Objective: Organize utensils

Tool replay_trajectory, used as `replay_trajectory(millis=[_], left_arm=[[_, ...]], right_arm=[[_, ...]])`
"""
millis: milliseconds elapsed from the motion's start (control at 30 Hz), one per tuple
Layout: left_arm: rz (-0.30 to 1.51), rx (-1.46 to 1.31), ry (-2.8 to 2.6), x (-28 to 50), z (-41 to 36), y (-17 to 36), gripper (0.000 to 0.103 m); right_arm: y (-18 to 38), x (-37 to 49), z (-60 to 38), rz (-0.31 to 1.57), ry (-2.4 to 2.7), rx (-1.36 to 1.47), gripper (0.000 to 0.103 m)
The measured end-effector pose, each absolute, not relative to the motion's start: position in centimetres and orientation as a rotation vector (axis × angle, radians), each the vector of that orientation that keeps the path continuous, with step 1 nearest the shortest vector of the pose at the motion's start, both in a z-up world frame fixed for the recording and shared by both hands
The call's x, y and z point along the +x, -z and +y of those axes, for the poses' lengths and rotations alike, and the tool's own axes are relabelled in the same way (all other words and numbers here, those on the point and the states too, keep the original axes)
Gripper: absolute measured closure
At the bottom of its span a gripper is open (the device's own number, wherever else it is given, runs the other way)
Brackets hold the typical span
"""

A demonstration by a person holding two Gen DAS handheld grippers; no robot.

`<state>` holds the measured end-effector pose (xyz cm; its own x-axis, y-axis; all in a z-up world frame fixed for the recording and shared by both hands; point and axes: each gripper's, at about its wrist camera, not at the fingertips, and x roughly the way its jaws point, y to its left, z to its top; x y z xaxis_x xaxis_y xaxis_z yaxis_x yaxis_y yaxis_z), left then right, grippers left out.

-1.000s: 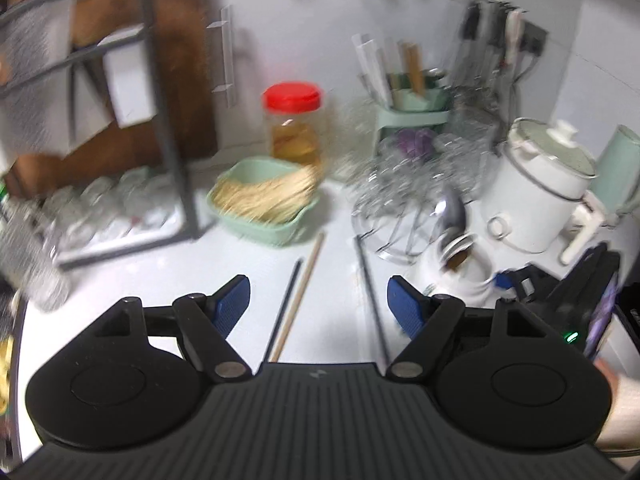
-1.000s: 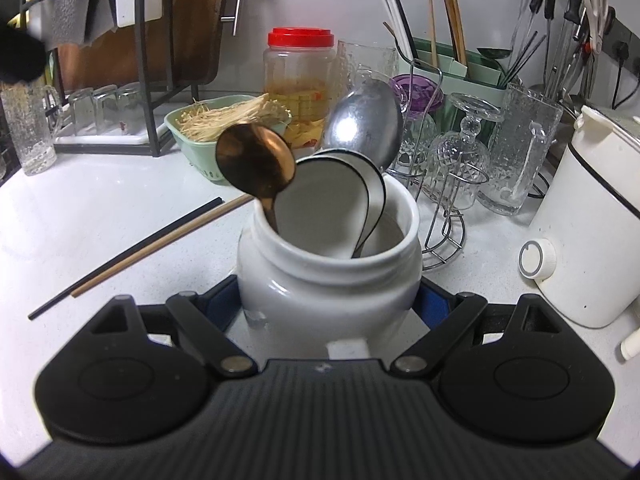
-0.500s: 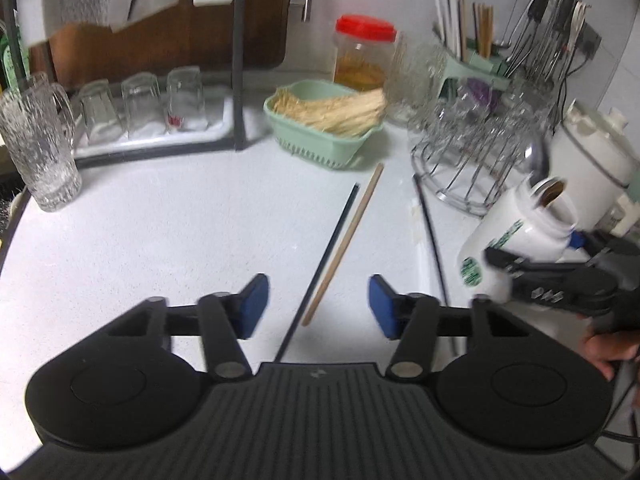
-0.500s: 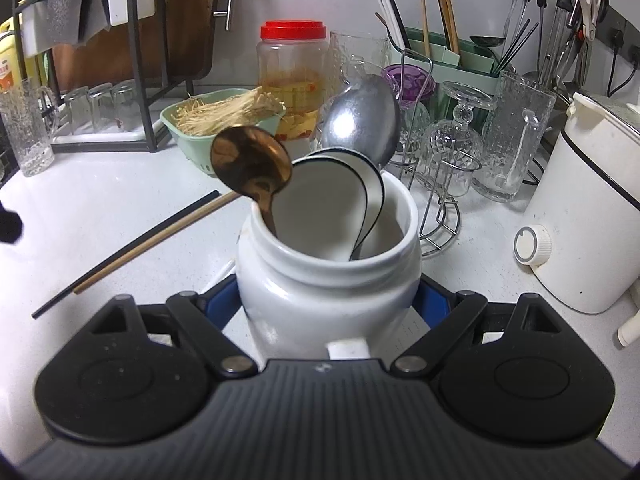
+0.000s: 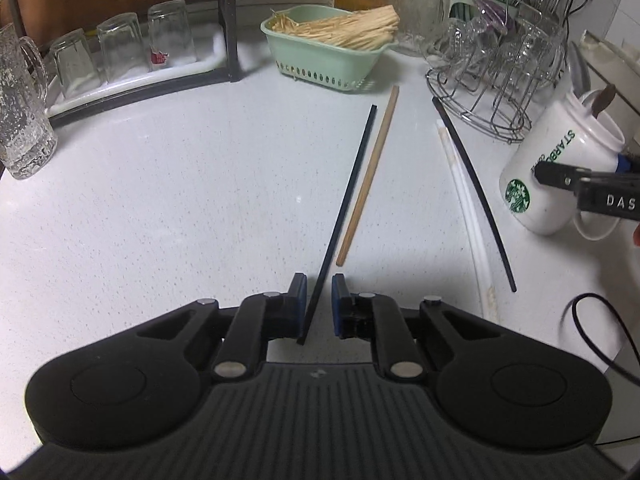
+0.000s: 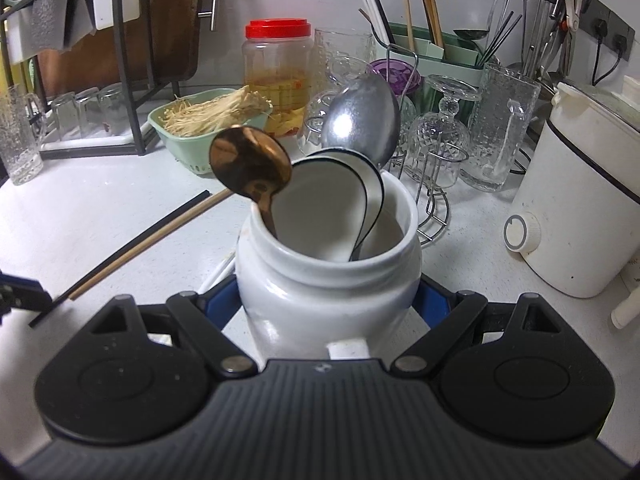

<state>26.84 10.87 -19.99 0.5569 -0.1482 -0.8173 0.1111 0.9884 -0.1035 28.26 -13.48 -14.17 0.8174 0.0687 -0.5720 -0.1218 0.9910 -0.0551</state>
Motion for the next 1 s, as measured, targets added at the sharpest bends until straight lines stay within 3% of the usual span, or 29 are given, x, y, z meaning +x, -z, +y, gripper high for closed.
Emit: replay_trajectory(millis=[233,333,1000], left_arm=[[0.988,-0.016,0.145,26.6,10.6,20.3,0.089],[0.986,-0.004,0.119,26.4,10.4,20.2,0.097],[1.046,-0.049,0.094,23.7,10.5,19.8,0.099]], right_arm=[[14.0,28.4,-13.2,0.616,-0.085,-0.094,0.011],[14.0,28.3,-13.2,0.621,-0.077,-0.092,0.011],[14.2,24.3,-13.6,0.642,-0.027,-0.070,0.011]])
